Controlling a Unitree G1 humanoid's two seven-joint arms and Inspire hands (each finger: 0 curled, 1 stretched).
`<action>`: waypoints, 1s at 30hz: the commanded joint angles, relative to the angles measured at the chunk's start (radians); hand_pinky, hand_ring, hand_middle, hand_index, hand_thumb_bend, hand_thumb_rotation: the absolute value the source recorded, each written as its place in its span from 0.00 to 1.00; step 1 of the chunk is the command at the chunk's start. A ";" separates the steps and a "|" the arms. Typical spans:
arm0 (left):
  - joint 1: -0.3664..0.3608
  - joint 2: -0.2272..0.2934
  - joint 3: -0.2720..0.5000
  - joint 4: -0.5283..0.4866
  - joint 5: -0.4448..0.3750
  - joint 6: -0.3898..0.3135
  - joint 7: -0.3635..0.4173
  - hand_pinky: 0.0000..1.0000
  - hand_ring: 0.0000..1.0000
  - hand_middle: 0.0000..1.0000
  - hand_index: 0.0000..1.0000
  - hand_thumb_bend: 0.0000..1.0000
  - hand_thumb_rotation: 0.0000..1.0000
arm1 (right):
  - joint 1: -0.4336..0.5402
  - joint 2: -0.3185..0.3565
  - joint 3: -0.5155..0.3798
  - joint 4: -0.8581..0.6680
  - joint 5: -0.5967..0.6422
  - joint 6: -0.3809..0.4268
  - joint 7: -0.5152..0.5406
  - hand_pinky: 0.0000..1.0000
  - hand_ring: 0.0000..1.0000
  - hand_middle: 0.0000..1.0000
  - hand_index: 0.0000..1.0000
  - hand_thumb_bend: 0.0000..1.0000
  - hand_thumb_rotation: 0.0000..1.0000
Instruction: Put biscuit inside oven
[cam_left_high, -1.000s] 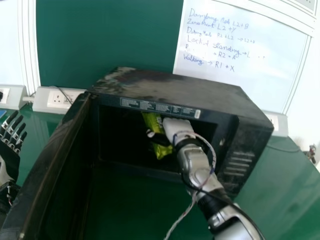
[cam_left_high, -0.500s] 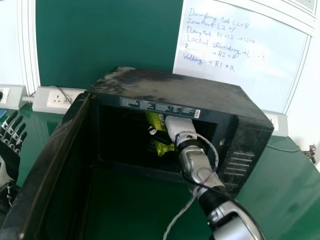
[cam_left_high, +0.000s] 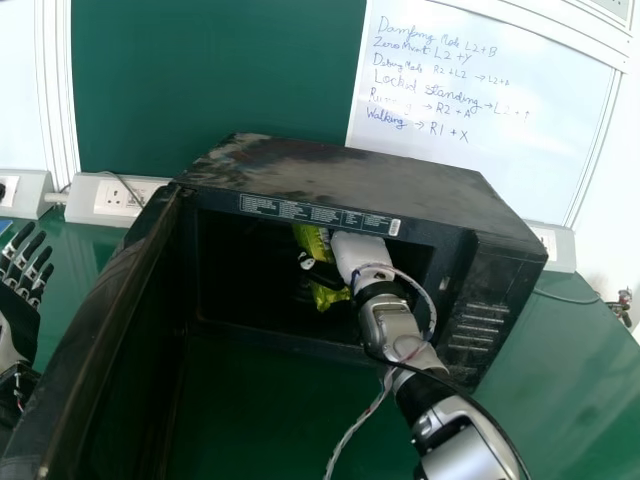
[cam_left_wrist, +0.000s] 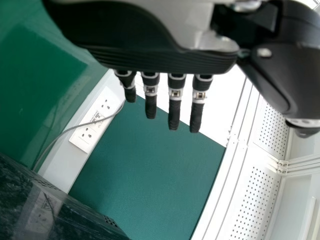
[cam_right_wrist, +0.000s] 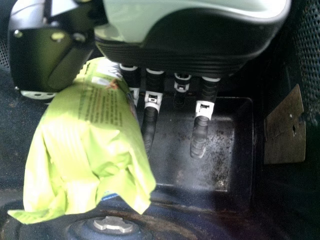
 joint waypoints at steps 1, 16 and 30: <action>0.000 0.000 0.007 0.007 -0.004 -0.015 -0.006 1.00 0.94 0.88 0.85 0.22 0.78 | -0.035 0.003 0.003 0.005 0.012 -0.001 -0.019 0.40 0.41 0.51 0.53 0.51 0.00; 0.002 -0.005 0.008 0.000 -0.007 -0.010 0.004 1.00 0.95 0.90 0.85 0.23 0.74 | -0.043 0.012 0.034 -0.038 0.002 0.085 0.094 0.52 0.59 0.63 0.59 0.79 0.24; 0.004 0.001 0.015 0.023 -0.006 -0.023 -0.023 1.00 0.96 0.90 0.85 0.24 0.71 | -0.045 -0.002 0.076 -0.085 -0.020 0.152 0.242 0.35 0.46 0.53 0.65 0.99 0.62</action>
